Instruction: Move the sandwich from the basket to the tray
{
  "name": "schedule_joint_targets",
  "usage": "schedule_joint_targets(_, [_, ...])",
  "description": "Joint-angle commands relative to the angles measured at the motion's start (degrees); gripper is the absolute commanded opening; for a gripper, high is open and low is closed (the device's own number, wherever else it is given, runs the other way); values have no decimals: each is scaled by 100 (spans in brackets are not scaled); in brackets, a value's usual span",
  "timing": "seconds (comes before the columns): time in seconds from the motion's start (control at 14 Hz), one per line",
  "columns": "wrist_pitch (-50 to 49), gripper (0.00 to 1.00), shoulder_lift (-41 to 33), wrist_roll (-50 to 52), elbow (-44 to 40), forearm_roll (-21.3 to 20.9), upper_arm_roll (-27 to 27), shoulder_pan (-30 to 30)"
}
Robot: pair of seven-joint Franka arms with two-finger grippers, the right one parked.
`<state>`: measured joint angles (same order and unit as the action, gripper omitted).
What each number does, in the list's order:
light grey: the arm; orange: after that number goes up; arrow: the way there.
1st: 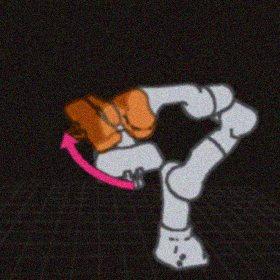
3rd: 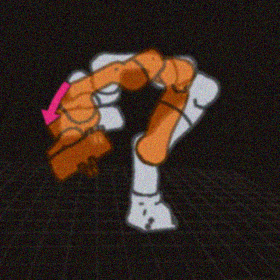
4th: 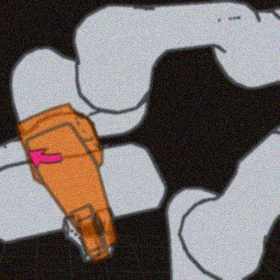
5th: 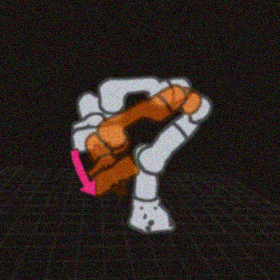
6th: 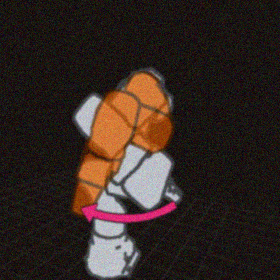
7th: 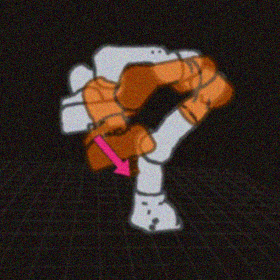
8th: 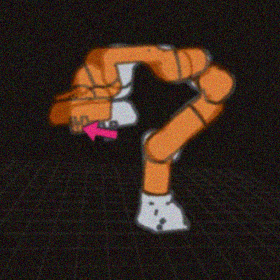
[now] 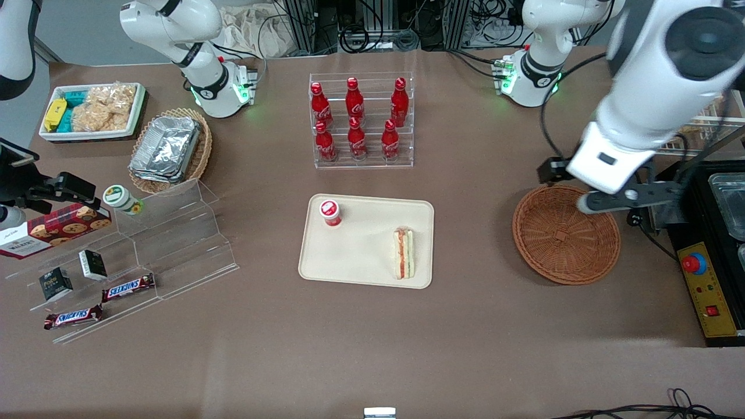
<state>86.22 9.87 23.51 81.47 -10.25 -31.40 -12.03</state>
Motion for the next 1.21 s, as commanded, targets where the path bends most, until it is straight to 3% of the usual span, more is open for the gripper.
schedule_joint_targets(0.0, [106,100,-258,-731,238,181,-33,-553])
schedule_joint_targets(0.29, [114,100,-275,-1532,220,304,-33,-1178])
schedule_joint_targets(0.86, [114,100,-161,-2104,79,480,-7,-1328])
schedule_joint_targets(1.0, [97,100,-196,-2148,71,436,534,-822])
schedule_joint_targets(1.14, [97,100,-197,-2210,-69,506,1833,301])
